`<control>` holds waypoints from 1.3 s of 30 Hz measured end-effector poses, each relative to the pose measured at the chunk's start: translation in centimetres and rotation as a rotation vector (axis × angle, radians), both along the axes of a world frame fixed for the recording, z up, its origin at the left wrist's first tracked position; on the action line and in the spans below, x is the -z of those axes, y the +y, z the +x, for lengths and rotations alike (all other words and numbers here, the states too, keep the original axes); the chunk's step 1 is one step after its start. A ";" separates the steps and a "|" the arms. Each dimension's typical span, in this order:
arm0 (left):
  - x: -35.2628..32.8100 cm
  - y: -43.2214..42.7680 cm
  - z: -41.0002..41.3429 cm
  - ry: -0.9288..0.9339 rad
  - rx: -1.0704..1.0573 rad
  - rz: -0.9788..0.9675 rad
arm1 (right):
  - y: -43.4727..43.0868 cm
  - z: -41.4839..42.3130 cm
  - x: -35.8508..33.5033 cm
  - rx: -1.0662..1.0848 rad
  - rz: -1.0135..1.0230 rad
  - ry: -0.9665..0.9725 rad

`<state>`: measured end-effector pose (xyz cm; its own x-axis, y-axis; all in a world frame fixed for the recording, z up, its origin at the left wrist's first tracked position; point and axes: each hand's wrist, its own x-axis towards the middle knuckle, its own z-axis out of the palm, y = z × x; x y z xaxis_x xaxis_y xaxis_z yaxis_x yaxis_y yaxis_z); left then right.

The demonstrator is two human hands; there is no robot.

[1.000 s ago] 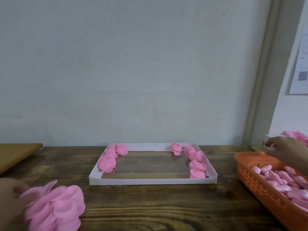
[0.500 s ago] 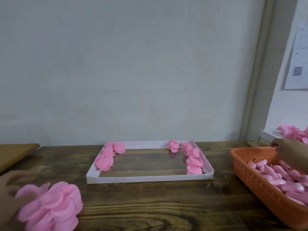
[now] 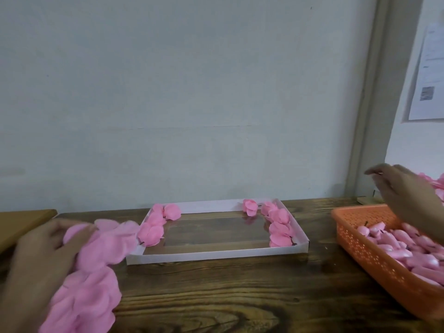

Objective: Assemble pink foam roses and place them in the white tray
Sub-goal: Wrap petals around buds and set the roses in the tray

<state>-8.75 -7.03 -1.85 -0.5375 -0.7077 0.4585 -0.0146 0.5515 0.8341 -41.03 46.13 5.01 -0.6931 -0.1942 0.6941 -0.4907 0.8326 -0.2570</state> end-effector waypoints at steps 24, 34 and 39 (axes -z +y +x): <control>5.3 15.4 -12.1 0.006 0.534 0.649 | -18.7 9.6 11.5 -0.875 -0.489 -1.048; 5.4 15.9 -10.7 -0.441 0.895 0.767 | -16.4 8.7 10.6 -0.911 -0.147 -1.298; 4.8 16.6 -11.0 -0.427 0.762 0.590 | -16.8 9.0 10.5 -0.778 -0.039 -1.152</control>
